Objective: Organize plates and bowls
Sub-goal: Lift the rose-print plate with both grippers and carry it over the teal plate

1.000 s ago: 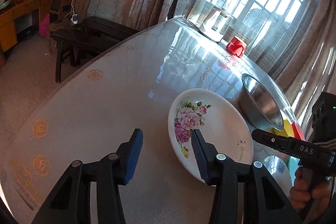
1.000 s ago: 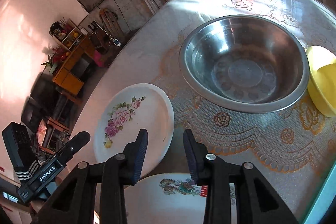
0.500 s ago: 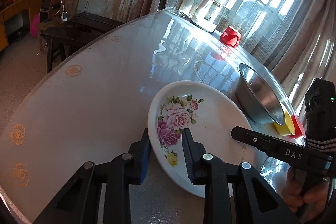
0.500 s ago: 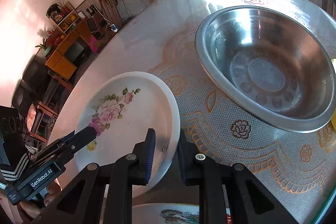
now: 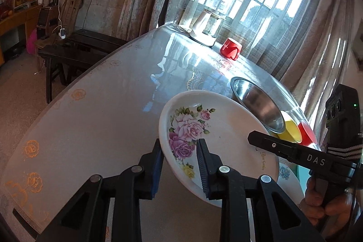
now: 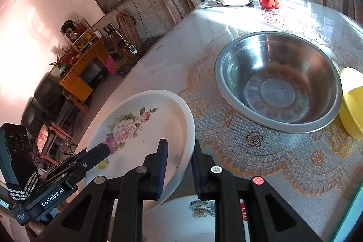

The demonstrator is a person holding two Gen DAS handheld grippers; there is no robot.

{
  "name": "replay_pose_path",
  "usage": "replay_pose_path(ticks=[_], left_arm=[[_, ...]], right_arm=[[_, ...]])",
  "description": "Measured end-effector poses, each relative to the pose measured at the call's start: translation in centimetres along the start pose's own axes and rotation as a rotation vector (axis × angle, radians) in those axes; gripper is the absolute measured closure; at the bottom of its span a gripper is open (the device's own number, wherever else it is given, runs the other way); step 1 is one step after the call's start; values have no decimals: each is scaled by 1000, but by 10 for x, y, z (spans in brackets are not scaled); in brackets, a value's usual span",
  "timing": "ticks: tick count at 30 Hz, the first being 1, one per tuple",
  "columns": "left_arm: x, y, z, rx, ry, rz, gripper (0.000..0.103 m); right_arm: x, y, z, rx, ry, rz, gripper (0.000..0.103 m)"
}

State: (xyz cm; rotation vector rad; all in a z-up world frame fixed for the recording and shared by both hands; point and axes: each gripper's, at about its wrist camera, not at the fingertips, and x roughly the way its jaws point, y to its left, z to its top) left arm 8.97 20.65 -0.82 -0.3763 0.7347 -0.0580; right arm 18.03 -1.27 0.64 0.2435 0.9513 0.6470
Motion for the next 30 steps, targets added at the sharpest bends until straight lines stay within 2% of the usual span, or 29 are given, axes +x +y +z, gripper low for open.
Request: replay_pose_path(ticks=[10, 19, 30], left_arm=[[-20, -51, -11, 98, -19, -78, 74], [-17, -113, -28, 204, 19, -156, 74], [0, -192, -52, 344, 103, -244, 74]], right_arm=[[-55, -14, -25, 46, -85, -26, 83], [-101, -50, -50, 171, -176, -39, 83], [-157, -108, -97, 321, -253, -101, 83]])
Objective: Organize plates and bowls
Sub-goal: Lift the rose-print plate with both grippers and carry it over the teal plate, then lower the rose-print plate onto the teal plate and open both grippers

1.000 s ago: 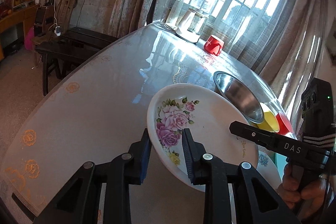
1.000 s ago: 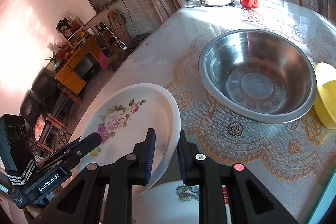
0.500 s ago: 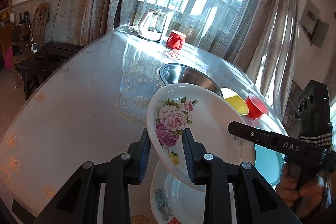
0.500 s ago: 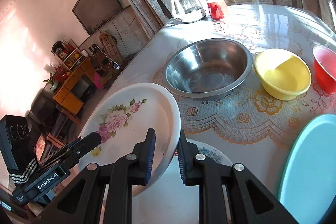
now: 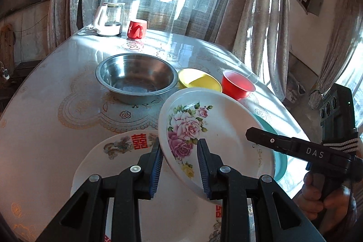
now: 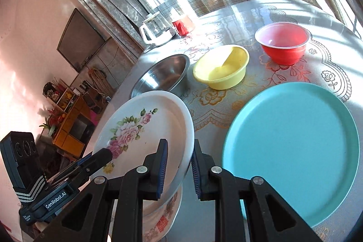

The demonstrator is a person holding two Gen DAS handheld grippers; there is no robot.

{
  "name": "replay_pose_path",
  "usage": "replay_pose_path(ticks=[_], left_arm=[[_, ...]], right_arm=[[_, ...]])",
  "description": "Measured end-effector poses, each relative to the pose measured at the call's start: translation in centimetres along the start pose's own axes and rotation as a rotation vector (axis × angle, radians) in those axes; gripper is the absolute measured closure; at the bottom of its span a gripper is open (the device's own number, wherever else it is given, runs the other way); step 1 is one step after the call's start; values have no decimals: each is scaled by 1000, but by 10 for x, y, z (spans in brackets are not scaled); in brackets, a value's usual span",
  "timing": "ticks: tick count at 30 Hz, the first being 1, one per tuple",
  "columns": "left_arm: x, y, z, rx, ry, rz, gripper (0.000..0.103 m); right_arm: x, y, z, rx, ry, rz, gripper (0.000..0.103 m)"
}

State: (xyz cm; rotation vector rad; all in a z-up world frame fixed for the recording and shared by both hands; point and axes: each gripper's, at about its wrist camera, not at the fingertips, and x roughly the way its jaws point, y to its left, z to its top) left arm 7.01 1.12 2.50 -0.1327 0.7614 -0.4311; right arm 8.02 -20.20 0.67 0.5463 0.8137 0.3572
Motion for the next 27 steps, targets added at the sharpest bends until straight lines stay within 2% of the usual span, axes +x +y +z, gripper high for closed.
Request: replay_pose_path(ticks=[11, 18, 27], left_arm=[[45, -65, -4, 86, 112, -71, 73], [74, -93, -8, 130, 171, -74, 72], [99, -114, -5, 172, 205, -74, 72]], right_arm=[[-33, -70, -7, 128, -56, -83, 80], [-41, -103, -12, 183, -75, -152, 80], [-43, -129, -15, 218, -76, -214, 80]])
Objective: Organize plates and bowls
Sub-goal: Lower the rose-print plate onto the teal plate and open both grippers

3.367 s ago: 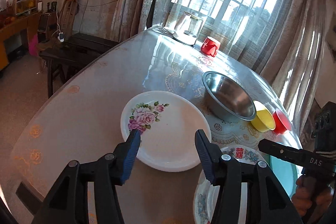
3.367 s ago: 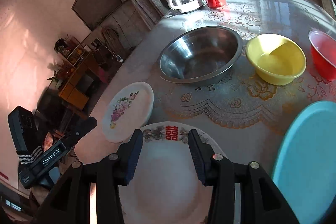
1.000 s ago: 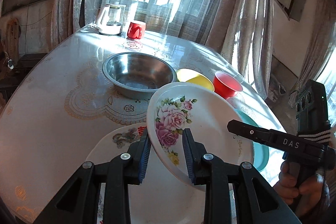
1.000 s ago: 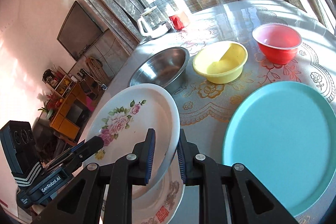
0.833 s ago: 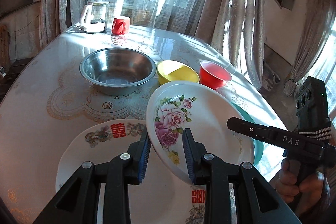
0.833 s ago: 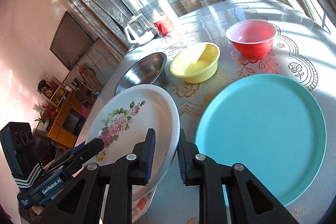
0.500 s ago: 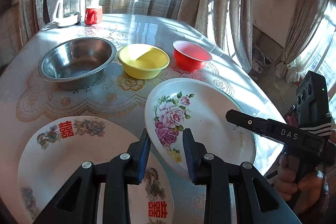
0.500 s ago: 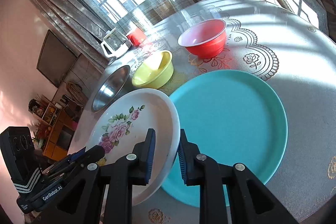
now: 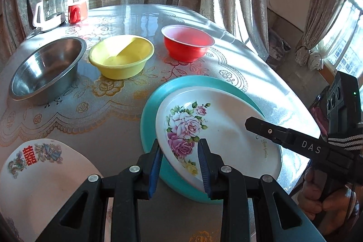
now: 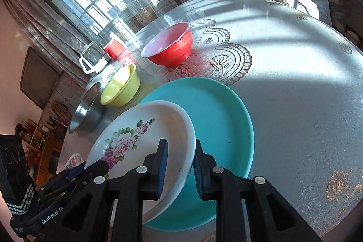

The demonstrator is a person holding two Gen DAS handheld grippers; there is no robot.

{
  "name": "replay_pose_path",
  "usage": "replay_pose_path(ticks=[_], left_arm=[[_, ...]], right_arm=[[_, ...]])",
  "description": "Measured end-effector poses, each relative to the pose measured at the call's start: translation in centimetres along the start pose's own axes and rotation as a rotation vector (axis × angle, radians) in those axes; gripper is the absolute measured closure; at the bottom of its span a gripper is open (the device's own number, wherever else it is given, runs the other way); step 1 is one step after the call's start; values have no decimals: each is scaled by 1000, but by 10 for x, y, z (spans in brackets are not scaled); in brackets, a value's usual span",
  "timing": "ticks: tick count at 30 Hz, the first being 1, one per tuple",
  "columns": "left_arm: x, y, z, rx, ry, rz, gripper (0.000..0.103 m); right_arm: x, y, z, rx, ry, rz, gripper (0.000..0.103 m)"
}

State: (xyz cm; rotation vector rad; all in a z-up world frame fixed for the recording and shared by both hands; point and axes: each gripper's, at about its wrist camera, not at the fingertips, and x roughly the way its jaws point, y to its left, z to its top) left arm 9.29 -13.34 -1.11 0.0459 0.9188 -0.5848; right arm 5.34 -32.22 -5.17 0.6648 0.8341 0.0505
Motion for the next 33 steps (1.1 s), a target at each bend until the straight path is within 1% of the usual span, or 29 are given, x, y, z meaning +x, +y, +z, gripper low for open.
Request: replay_pose_path(ticks=[7, 10, 15, 18, 20, 23, 24, 25, 26, 29, 32, 33], left_arm=[[18, -9, 1, 19, 36, 25, 71], [27, -5, -2, -1, 71, 24, 71], [29, -5, -4, 2, 69, 30, 71], [32, -6, -3, -3, 78, 59, 71], [35, -10, 0, 12, 76, 93, 71], [36, -9, 1, 2, 70, 88, 70], [36, -9, 1, 3, 70, 88, 70], [36, -10, 1, 8, 69, 91, 68], [37, -11, 1, 13, 68, 93, 67], [36, -12, 1, 5, 67, 88, 62], [36, -10, 0, -10, 62, 72, 61], [35, -9, 0, -18, 61, 67, 60]], right_arm=[[6, -7, 0, -24, -9, -78, 81], [7, -7, 0, -42, -16, -88, 81], [7, -5, 0, -70, -24, -104, 81], [8, -2, 1, -93, -26, -120, 81], [10, 0, 2, -112, -29, -141, 83], [11, -1, 4, -108, -34, -147, 83], [11, -2, 5, -102, -38, -148, 85], [12, -3, 5, -100, -44, -156, 90], [12, -4, 5, -102, -47, -162, 91], [12, 2, 4, -128, -47, -191, 89], [11, 4, 2, -135, -48, -199, 87], [11, 4, 2, -132, -46, -190, 84]])
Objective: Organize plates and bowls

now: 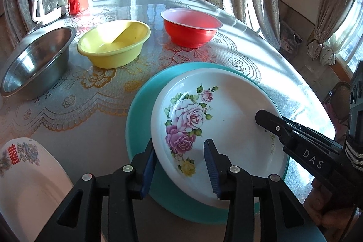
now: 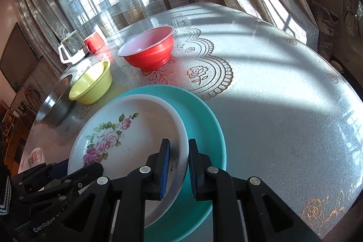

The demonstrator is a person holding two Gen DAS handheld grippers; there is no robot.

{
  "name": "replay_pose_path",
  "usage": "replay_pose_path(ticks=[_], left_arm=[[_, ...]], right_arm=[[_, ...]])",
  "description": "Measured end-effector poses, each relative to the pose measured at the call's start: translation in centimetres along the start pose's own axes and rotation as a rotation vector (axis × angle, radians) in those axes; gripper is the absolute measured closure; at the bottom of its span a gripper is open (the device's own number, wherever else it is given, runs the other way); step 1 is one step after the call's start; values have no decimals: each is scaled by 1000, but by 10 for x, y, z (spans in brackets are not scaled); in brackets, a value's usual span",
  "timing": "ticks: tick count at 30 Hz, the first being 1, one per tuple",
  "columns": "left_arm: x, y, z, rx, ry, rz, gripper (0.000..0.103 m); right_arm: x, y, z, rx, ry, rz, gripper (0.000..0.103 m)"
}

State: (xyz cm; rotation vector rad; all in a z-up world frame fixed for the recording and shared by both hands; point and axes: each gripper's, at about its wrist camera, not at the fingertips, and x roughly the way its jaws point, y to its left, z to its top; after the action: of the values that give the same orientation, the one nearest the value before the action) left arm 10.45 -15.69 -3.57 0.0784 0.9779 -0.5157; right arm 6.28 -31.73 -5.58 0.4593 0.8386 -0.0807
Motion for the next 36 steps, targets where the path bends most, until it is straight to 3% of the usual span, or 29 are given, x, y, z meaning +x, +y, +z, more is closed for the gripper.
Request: replay_pose_path(ticks=[2, 12, 20, 26, 31, 36], left_arm=[[-1, 2, -1, -11, -5, -1, 55], [-17, 1, -5, -13, -57, 19, 45], [-46, 6, -12, -11, -138, 37, 27], [-66, 17, -21, -18, -158, 36, 26], [-82, 35, -30, -68, -187, 33, 26], [-99, 52, -39, -97, -264, 82, 13]], right_arm=[[-1, -1, -1, 7, 5, 15, 81], [-5, 0, -6, 13, 0, 20, 74], [-7, 2, -9, 23, 2, 20, 64], [-11, -2, -9, 53, 2, 22, 60], [-23, 1, -8, 58, -38, 21, 52], [-38, 7, -6, 54, -90, 58, 48]])
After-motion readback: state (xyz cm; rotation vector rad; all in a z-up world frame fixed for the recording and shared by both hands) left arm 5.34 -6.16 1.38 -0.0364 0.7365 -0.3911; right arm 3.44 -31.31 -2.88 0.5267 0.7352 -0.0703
